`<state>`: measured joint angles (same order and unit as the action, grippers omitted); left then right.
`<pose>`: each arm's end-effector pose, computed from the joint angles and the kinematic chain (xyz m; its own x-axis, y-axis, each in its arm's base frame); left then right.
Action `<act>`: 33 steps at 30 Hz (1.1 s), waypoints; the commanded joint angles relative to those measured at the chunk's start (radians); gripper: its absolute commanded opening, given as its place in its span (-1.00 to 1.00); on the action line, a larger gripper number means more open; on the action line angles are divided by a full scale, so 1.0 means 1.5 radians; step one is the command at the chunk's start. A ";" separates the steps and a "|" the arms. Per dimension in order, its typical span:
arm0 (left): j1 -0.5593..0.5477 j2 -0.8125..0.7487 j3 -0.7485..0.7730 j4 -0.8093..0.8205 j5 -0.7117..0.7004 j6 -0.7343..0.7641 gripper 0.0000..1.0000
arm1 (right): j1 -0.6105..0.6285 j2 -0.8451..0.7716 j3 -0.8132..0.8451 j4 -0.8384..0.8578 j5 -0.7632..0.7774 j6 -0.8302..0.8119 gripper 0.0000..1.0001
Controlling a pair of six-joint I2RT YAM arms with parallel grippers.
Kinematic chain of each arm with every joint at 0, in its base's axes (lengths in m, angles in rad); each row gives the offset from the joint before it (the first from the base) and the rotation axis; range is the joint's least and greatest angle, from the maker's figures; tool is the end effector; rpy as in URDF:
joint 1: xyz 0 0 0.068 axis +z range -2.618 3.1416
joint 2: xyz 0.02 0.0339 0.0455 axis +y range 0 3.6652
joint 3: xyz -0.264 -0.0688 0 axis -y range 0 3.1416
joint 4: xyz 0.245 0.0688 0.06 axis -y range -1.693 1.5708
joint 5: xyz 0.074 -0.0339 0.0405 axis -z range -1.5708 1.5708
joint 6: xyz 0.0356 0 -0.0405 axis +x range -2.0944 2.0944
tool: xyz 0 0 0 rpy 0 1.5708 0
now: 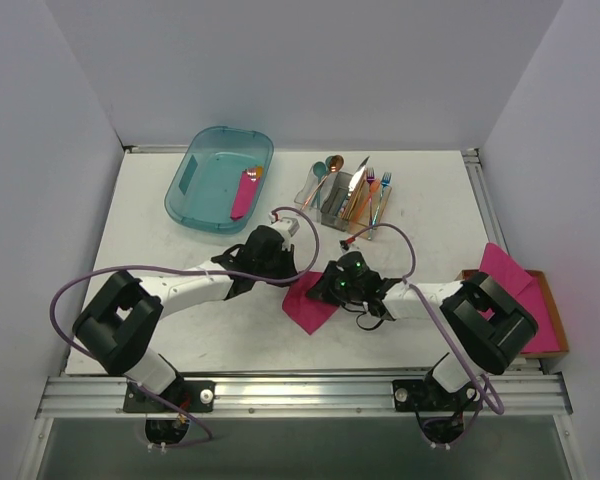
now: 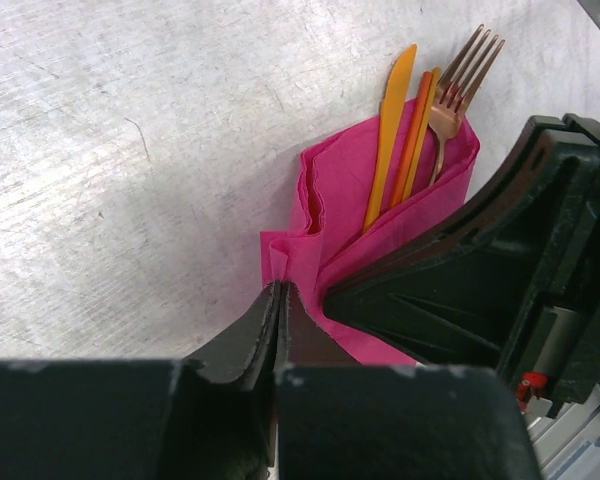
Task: Place the utensils on the paper napkin and roll it up
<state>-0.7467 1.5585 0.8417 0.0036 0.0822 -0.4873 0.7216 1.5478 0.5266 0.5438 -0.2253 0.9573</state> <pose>0.2356 -0.2220 0.1901 -0.7626 0.0699 -0.6431 0.4136 0.8171 -0.4016 0.2122 0.1973 0.1499 -0.8469 0.3164 -0.4274 -0.1744 0.5940 0.7853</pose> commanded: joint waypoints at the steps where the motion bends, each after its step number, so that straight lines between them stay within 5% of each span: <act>1: -0.002 -0.015 0.007 0.009 -0.015 -0.004 -0.95 | 0.007 -0.031 -0.016 0.012 0.024 0.010 -1.00; 33: -0.001 -0.024 0.017 -0.033 -0.031 -0.007 -0.95 | 0.044 -0.012 -0.042 0.115 0.082 0.006 -1.00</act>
<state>-0.7467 1.5539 0.8417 -0.0345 0.0341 -0.4938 0.7792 1.5284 0.4469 0.6880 -0.1341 0.9688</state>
